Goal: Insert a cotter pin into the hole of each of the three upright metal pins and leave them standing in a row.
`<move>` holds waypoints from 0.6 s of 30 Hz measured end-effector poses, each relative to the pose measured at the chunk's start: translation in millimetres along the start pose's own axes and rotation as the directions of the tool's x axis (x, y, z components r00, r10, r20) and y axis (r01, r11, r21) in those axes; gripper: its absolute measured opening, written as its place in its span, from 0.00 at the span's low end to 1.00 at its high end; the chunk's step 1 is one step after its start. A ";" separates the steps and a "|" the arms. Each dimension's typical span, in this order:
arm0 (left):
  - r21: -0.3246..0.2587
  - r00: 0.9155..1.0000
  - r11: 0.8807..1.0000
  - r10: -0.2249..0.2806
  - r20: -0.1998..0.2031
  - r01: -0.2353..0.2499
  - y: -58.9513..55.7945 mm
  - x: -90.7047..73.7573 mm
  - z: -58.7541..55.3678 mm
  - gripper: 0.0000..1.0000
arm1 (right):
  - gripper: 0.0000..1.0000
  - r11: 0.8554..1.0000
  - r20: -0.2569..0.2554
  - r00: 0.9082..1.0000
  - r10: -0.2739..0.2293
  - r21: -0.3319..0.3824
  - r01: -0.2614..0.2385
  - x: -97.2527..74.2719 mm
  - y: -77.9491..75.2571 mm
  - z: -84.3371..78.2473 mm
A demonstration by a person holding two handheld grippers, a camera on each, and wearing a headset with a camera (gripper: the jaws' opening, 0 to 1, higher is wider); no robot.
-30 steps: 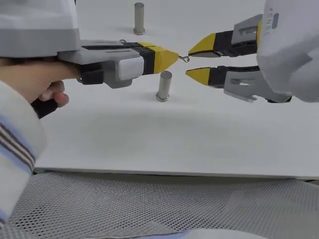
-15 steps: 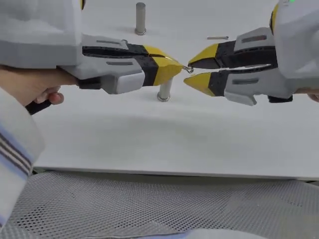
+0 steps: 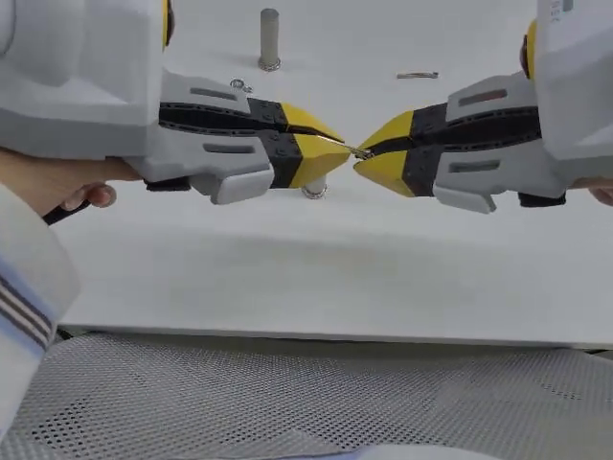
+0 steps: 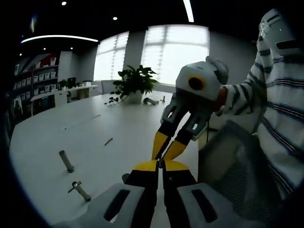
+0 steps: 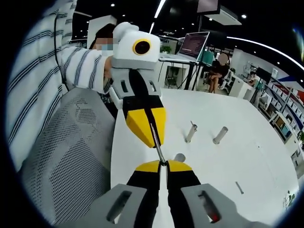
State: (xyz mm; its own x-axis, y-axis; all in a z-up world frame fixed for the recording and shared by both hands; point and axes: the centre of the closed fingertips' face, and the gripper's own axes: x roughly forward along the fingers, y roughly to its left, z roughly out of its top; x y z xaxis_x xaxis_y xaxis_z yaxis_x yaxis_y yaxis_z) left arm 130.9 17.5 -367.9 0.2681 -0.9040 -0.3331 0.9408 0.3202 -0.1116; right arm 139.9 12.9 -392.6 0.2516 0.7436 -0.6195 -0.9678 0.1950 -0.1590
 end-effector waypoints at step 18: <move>0.115 0.992 0.988 -0.091 -0.089 0.101 -18.7 8.0 -15.1 0.00 | 0.00 0.989 -0.042 0.989 0.142 -0.038 -0.143 -8.5 23.2 -12.2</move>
State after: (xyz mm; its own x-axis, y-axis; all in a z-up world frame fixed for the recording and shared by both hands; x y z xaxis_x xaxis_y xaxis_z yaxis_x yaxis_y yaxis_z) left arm 112.3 8.5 -382.6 0.1622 -0.9003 -0.4040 0.9805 0.1929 -0.0363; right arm 115.3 3.2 -400.4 0.1114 0.7362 -0.6676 -0.9933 0.0617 -0.0977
